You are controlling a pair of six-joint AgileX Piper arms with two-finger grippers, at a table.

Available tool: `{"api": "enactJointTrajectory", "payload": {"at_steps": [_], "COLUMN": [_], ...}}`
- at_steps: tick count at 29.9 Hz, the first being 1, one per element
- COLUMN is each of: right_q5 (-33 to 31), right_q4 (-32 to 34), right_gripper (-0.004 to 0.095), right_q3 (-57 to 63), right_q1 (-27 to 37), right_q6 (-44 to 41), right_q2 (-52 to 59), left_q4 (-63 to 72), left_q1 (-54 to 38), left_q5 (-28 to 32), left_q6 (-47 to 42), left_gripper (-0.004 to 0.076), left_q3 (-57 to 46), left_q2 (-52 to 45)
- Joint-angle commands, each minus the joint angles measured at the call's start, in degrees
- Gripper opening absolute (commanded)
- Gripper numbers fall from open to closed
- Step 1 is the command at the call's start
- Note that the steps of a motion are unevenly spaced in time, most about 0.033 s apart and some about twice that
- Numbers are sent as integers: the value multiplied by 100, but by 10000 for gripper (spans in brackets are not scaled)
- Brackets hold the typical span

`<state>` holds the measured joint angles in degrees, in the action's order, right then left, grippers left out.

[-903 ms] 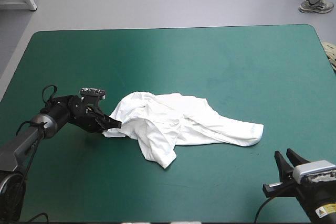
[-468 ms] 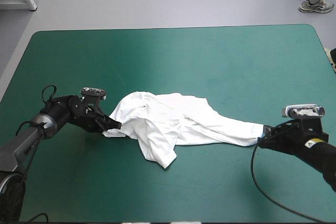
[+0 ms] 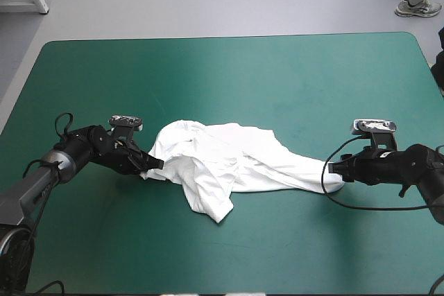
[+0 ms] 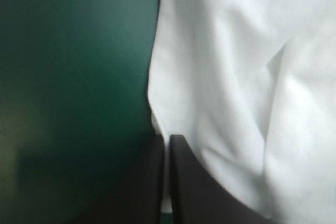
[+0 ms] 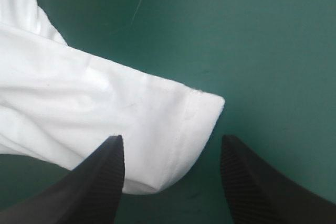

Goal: Fold the cloth

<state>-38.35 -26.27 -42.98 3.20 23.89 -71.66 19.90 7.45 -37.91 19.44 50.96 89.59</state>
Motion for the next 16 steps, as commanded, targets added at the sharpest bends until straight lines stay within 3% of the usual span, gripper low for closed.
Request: {"api": "enactJointTrajectory", "payload": {"at_steps": [1,12,16], "right_q5": [295,562,551], "right_q4": [-118,-130,-412], "right_gripper": [497,495,393], "right_q3": [-191,-191,-191], "right_q1": [5,5,5], "right_q6": [151,237,524], "right_q2": [-132,-954,-1193], "left_q4": [153,128,128], "left_q1": [26,26,26], "left_q5": [-86,-84,-71], "left_q6": [42,66,78], "left_gripper": [19,19,19], "left_q3": [-6,-6,-6], "left_q2": [-14,-14,-14]}}
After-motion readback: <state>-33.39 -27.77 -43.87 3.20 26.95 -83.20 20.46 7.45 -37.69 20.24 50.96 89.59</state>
